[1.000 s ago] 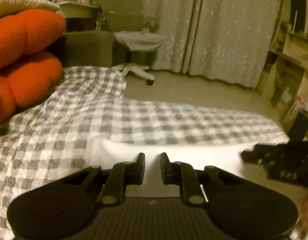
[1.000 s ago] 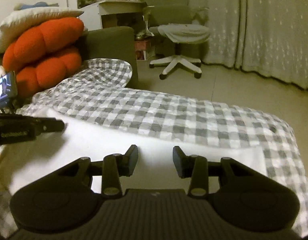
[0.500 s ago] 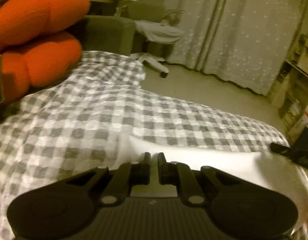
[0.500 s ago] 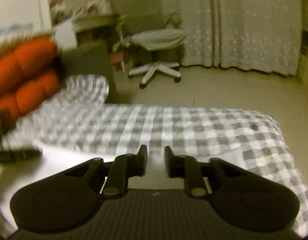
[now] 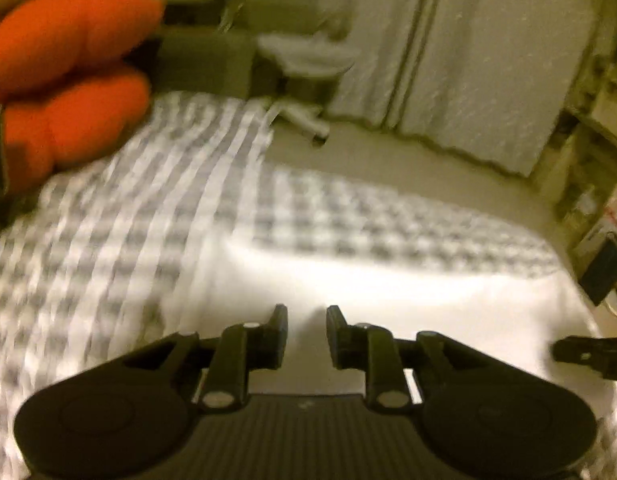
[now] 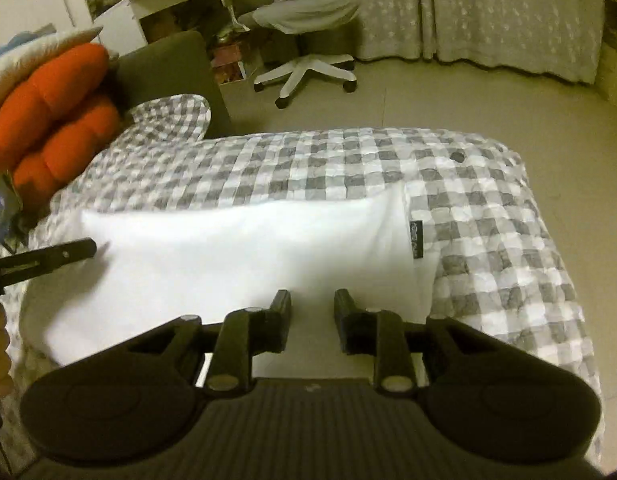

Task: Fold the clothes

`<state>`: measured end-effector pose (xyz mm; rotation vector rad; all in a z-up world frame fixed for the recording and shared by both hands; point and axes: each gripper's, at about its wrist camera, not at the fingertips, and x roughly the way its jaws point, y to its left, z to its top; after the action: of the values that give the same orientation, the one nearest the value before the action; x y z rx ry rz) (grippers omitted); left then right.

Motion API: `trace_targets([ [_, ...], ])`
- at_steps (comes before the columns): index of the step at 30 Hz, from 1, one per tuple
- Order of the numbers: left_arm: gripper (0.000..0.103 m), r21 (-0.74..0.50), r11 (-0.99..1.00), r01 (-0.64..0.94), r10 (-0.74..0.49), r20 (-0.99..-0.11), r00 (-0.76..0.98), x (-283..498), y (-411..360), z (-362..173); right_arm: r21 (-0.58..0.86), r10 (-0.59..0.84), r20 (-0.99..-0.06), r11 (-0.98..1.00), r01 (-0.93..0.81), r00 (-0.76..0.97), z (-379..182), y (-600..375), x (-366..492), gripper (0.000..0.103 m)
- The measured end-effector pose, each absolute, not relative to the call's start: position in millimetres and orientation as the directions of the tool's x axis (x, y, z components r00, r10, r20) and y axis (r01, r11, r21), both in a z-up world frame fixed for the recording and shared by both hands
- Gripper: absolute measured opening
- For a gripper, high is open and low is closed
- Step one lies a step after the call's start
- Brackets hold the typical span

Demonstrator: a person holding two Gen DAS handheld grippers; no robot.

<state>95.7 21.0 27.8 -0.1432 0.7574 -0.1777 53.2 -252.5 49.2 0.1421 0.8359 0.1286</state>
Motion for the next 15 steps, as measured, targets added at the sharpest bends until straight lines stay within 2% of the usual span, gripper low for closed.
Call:
trace_targets([
  [3,0.018,-0.227,0.969,0.094,-0.225,-0.667,0.710,95,30,29,0.157,0.156,-0.733,0.986,-0.058,0.662,49,-255,56,0.021],
  [6,0.018,-0.289,0.955,0.065,-0.251,-0.671,0.697,91,45,32,0.117,0.122,-0.732,0.992,-0.053,0.670,48,-257,54,0.019],
  [9,0.018,-0.360,0.933,0.024,-0.275,-0.667,0.693,81,72,34,0.041,0.065,-0.728,0.998,-0.052,0.682,49,-258,51,0.020],
  [13,0.018,-0.443,0.897,0.014,-0.332,-0.652,0.682,69,97,38,0.054,0.064,-0.692,0.998,-0.037,0.719,56,-258,44,0.027],
  [15,0.021,-0.457,0.889,0.023,-0.347,-0.640,0.686,63,99,42,0.076,0.099,-0.678,0.995,-0.065,0.728,59,-248,36,0.027],
])
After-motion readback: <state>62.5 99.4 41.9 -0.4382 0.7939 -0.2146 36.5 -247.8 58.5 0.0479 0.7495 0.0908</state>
